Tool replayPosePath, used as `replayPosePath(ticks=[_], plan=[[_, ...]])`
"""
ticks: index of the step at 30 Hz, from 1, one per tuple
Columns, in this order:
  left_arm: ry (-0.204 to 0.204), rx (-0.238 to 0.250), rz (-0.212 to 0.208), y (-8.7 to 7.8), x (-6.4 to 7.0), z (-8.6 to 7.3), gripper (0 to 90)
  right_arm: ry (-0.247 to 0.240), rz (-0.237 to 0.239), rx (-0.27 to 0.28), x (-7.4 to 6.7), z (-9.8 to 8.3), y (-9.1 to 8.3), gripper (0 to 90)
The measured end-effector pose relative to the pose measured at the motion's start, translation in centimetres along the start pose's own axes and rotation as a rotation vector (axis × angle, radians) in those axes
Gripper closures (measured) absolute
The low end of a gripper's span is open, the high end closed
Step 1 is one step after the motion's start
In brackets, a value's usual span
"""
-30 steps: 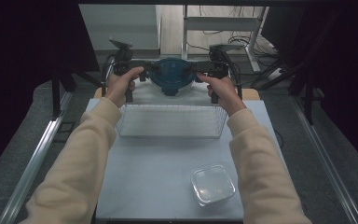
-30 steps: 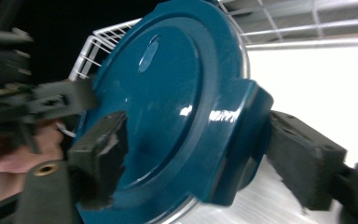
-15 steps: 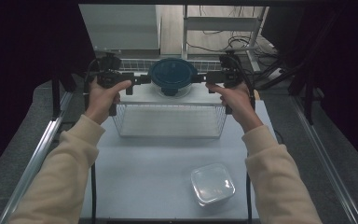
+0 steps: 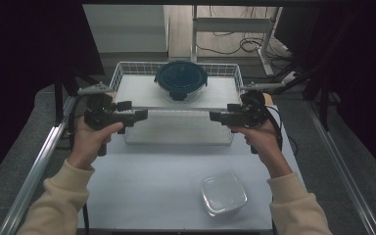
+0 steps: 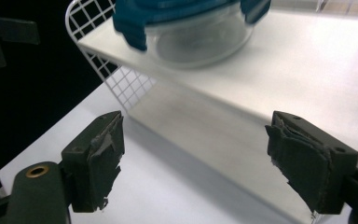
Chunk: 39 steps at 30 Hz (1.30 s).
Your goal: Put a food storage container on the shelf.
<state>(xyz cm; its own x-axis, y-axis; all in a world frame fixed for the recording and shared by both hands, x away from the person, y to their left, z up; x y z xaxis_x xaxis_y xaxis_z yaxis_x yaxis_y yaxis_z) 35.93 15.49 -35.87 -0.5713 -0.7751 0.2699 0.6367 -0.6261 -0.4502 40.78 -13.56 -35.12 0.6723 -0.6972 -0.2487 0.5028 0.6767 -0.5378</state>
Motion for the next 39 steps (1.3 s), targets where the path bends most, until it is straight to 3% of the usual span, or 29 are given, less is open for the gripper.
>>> replayPosePath(ticks=[1,4,8,12,14,19,20,21,28,33,39], plan=[[0.002,-0.009,0.011,-0.1,0.0,-1.2,23.8,-0.005,-0.001,0.000,-0.1,-0.8,-0.2,18.8],[0.017,-0.016,0.027,-0.3,0.0,-2.5,23.7,-0.024,0.000,0.011,-0.3,-1.7,-0.7,18.7],[0.007,-0.007,0.030,-0.7,-0.1,-4.1,24.2,-0.027,0.004,0.030,-0.5,-2.6,-1.4,18.5],[0.029,-0.022,0.070,-0.7,0.0,-6.2,23.5,-0.053,-0.003,0.008,-0.7,-5.2,-1.8,18.5],[0.026,-0.030,0.076,-0.6,0.0,-6.8,23.6,-0.055,-0.004,0.004,-0.7,-5.8,-1.9,18.4],[-0.018,-0.081,0.069,-0.1,-0.4,-10.1,23.9,-0.028,0.017,-0.013,-0.8,-8.8,-2.8,18.4],[-0.018,-0.081,0.069,-0.1,-0.4,-10.1,24.0,-0.027,0.008,-0.017,-0.8,-9.3,-2.9,18.4],[-0.014,-0.110,0.066,0.1,-0.5,-10.8,23.9,-0.026,0.003,-0.023,-0.9,-9.9,-3.0,18.6],[-0.022,-0.126,0.072,-0.1,-0.2,-12.3,24.3,-0.009,-0.019,-0.046,-0.4,-12.4,-3.6,21.6],[0.002,-0.206,0.066,1.0,-0.1,-14.9,24.2,0.024,-0.006,-0.054,0.1,-13.9,-3.9,22.7],[0.008,-0.201,0.063,1.4,-0.1,-15.1,24.1,0.023,-0.047,-0.066,0.7,-14.9,-3.9,24.8]])
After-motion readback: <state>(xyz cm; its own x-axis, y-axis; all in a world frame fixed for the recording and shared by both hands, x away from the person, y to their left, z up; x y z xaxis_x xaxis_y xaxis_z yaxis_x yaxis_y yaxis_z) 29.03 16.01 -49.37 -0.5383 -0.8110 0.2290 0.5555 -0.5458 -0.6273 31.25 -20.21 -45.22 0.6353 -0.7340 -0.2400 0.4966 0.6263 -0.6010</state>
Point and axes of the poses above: each handheld gripper's, and its own axes: y roughly forward along the jaws, z roughly out of its top, x roughly to its right, the point moved 7 cm from there along y, roughly forward along the jaws, and after that the axes turned 1 degree about z, right-handed, at the moved point
